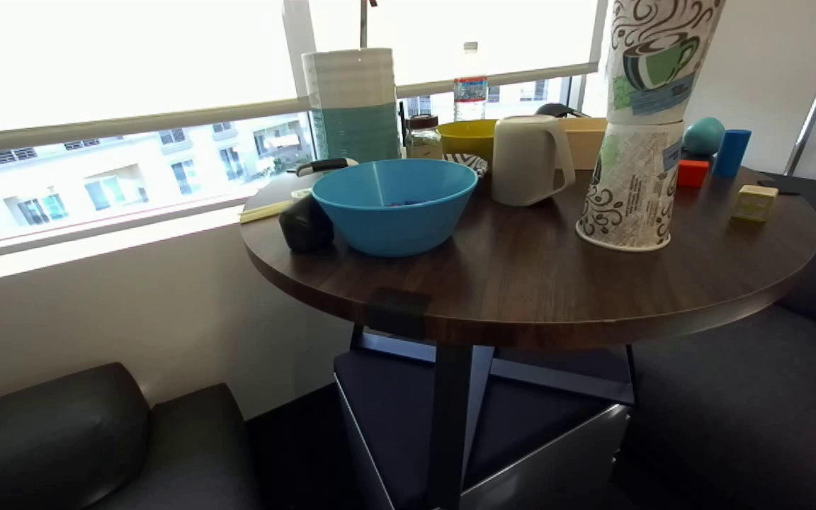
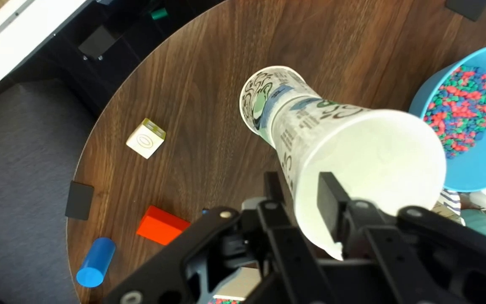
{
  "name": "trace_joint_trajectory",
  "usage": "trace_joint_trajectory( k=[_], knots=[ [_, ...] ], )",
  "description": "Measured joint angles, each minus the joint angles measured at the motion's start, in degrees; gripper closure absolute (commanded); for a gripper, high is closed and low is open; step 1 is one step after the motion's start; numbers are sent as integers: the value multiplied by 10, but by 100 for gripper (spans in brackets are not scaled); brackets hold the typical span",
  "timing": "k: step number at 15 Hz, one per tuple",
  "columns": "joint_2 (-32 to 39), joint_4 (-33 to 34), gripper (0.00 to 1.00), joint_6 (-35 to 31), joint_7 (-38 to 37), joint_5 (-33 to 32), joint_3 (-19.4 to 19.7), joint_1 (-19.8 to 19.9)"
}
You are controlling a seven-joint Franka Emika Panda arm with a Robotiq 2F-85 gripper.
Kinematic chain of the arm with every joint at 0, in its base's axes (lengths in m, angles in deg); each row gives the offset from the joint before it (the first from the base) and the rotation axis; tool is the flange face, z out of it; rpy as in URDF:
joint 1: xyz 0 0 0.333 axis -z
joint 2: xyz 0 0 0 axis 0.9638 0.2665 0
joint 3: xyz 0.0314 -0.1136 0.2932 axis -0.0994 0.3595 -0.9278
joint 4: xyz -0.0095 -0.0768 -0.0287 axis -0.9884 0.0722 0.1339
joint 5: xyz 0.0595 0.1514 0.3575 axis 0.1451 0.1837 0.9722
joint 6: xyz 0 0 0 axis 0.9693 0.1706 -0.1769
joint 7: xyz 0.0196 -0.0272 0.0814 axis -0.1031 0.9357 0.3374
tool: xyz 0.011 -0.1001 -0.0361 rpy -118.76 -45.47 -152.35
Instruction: Put the top cup on the table, then put the left cup on the right cup
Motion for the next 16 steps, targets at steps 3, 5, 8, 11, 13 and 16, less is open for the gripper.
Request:
trace_joint_trajectory(
  k=[3, 5, 8, 11, 13, 16],
  knots=[
    [-6, 3, 18, 0, 3, -8, 0, 0],
    [-16, 7, 3, -2, 27, -21, -1, -2],
    [-37, 13, 0, -13, 85, -40, -3, -12],
    [-55, 12, 0, -42, 146, -43, -7, -27],
    [-60, 11, 0, -60, 188, -43, -8, -43],
    [-60, 8, 0, -68, 246, -43, -8, -67]
  ],
)
